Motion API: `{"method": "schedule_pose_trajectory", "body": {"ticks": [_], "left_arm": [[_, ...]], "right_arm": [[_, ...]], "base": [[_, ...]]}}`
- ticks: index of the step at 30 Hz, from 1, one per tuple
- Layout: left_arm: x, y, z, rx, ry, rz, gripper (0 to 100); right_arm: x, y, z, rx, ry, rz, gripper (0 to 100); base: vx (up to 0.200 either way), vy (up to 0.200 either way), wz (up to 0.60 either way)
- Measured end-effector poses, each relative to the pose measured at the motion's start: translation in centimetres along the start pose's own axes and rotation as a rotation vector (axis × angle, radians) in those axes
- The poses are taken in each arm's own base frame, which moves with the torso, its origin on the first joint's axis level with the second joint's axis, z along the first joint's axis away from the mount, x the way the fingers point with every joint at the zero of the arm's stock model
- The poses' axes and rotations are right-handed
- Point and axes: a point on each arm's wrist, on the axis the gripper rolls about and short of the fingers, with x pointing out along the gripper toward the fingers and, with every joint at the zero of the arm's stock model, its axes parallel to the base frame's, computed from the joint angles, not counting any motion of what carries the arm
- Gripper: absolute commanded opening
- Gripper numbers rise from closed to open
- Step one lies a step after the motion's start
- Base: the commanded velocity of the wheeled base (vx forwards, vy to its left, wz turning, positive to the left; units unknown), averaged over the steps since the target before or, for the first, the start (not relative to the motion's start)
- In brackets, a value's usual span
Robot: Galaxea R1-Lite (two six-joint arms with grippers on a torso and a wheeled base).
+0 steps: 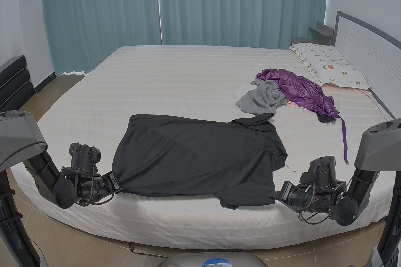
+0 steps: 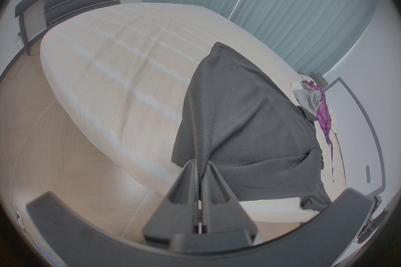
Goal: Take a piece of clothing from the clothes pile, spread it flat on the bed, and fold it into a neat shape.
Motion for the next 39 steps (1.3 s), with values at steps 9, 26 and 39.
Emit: {"method": "schedule_pose_trajectory", "body": {"ticks": [9,26,39], "left_arm": [[-1.1,0.3,-0.4,0.074,0.001,0.006,0],[-0.7,0.4,-2.3,0.139,0.073,0.019,0],[-0.2,0.5,-2.6,0.138,0.088,0.026,0]], "right_arm": [[-4.5,-0.1,-0.8,0.006,0.025,0.021,0],[-3.1,-1.0,-1.4,0.004,0.067,-0.017,100],[1.2,-1.8,1.5,0.024,-0.008,-0.026,0]], "base": [[0.0,0.0,0.0],[0.0,0.0,0.0],[0.0,0.0,0.0]]}}
